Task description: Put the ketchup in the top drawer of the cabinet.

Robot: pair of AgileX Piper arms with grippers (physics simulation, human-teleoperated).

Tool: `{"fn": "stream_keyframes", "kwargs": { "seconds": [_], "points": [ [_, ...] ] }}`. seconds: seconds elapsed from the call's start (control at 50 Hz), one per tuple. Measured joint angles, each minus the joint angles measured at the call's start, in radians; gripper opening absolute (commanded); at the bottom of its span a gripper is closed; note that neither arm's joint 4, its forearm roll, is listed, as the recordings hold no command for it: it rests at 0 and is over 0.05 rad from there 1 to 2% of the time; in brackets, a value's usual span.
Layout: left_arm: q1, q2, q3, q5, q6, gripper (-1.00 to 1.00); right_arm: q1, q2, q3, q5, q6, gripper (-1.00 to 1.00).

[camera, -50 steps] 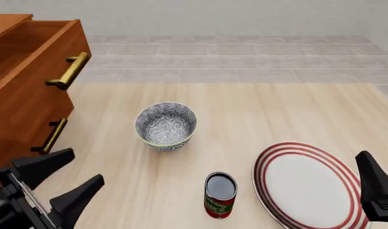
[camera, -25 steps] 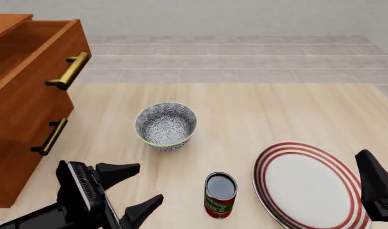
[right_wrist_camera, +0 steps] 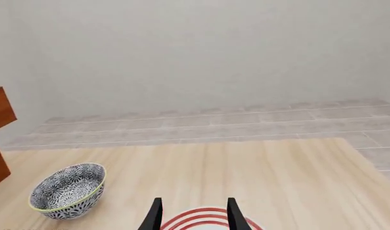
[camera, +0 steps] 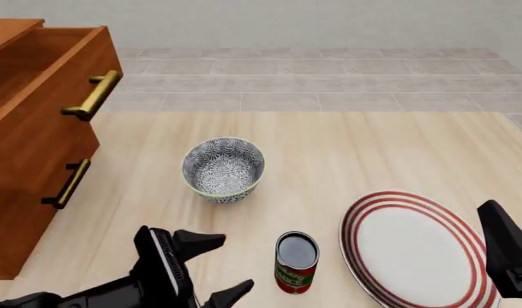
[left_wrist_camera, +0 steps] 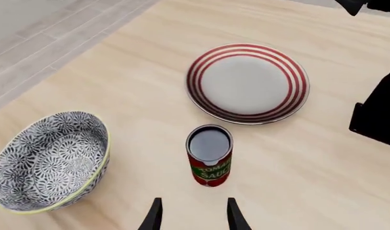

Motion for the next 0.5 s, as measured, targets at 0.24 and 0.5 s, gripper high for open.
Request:
{"fn": "stream_keyframes", "kwargs": {
  "seconds": [0.24, 0.5],
  "points": [
    [-0.014, 0.094, -0.045, -0.041, 0.020, 1.00, 0.008, 0.000, 0.001, 0.001, 0.001, 1.00],
    [-0.039, 0.214, -0.107, -0.077, 0.028, 1.00, 0.014, 0.000, 0.004, 0.002, 0.002, 1.00]
  ]
}}
